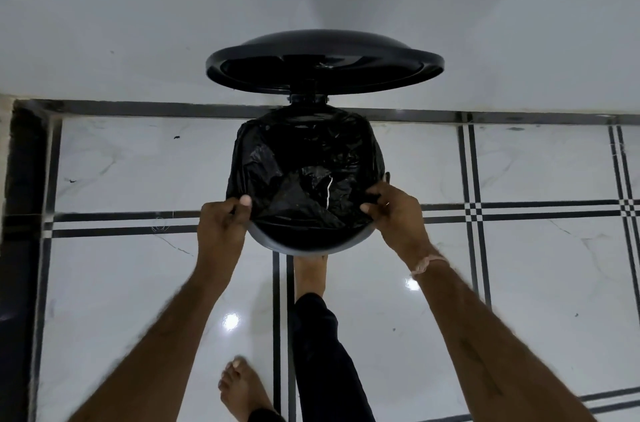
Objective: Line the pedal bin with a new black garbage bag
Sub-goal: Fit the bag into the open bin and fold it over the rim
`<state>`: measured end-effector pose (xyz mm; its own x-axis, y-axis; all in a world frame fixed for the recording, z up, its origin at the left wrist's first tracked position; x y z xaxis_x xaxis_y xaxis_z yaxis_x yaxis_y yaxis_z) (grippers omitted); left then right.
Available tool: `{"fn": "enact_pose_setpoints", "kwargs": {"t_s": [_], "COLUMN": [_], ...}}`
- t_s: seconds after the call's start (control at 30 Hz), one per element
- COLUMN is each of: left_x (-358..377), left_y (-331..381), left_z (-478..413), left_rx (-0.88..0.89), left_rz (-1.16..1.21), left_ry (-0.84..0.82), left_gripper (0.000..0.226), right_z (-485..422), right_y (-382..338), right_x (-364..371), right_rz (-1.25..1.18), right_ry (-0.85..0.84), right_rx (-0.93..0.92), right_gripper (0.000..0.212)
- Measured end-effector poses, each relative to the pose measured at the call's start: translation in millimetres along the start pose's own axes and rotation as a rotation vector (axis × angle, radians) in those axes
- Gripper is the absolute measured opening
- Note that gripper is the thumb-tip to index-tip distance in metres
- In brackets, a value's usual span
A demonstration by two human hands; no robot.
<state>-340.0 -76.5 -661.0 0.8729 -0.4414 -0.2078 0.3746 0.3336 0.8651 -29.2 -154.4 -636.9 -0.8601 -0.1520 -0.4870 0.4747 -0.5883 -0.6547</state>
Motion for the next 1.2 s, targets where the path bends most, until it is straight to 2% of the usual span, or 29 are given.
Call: {"fn": "enact_pose_setpoints", "kwargs": {"t_s": [0.03,0.07,0.13,0.2,0.3,0.4,0.5,0.57,0.67,0.73,0.83,0.93,1.03,1.13,1.2], "left_x": [1.1,1.4,-1.3,-5.5,-9.0,-4.6,4.9,12.7,21.0,24.5,26.5,20.6,9.9,0.8,-5.4], "left_y": [1.7,-1.3,-8.8,-12.5,-17.5,-20.9,-18.1,-18.8,-22.9,-24.8,-25.3,-22.3,-10.7,-2.0,1.7], "left_z": [5.5,10.4,20.8,30.8,41.2,51.5,58.0,57.0,51.3,47.0,43.0,34.6,21.6,4.4,-5.3], "left_rx": [-0.032,-0.083,-0.196,-0.266,-0.316,-0.350,-0.354,-0.388,-0.450,-0.455,-0.477,-0.506,-0.482,-0.462,-0.456], "left_rz": [0.060,0.119,0.189,0.201,0.169,0.202,0.292,0.380,0.469,0.481,0.546,0.620,0.554,0.397,0.272], "left_ry": [0.001,0.015,0.089,0.135,0.123,0.090,0.075,0.059,0.049,0.028,0.032,0.104,0.153,0.145,0.177], "left_gripper": [0.073,0.071,0.058,0.056,0.047,0.028,0.023,0.025,0.030,0.031,0.036,0.032,0.035,0.045,0.059], "right_z": [6.5,14.0,28.8,42.9,56.8,66.7,74.6,75.3,71.2,66.1,58.3,51.4,40.8,26.7,18.6], "right_y": [1.8,3.9,10.4,14.6,23.3,31.1,34.7,38.3,43.8,39.9,37.5,41.5,35.4,21.5,21.2], "right_x": [-1.1,-2.0,-3.4,-1.3,8.2,15.8,25.2,31.4,42.2,46.7,47.4,44.1,31.4,19.5,12.5], "right_rz": [-0.042,-0.068,-0.069,-0.098,-0.180,-0.144,-0.111,-0.183,-0.514,-0.750,-0.961,-1.085,-1.121,-0.986,-0.886], "right_ry": [0.037,0.081,0.182,0.246,0.253,0.251,0.205,0.169,0.057,-0.030,-0.049,-0.015,0.020,0.021,0.073], "right_rx": [-0.026,-0.044,-0.041,-0.021,0.052,0.120,0.165,0.232,0.395,0.396,0.385,0.408,0.354,0.294,0.321], "right_gripper": [0.007,0.009,0.026,0.036,0.039,0.058,0.076,0.082,0.067,0.059,0.060,0.067,0.073,0.066,0.063]}}
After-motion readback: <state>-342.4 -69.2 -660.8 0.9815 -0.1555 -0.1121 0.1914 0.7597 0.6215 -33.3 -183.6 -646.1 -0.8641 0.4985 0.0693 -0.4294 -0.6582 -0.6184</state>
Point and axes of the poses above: each hand's wrist, its own z-axis away from the middle knuckle, its own x-axis out of the palm, y = z × x, the point moved 7 cm from there along -z, towards the middle knuckle, and after that the axes turned 15 degrees about -y, right-handed, at the moved point
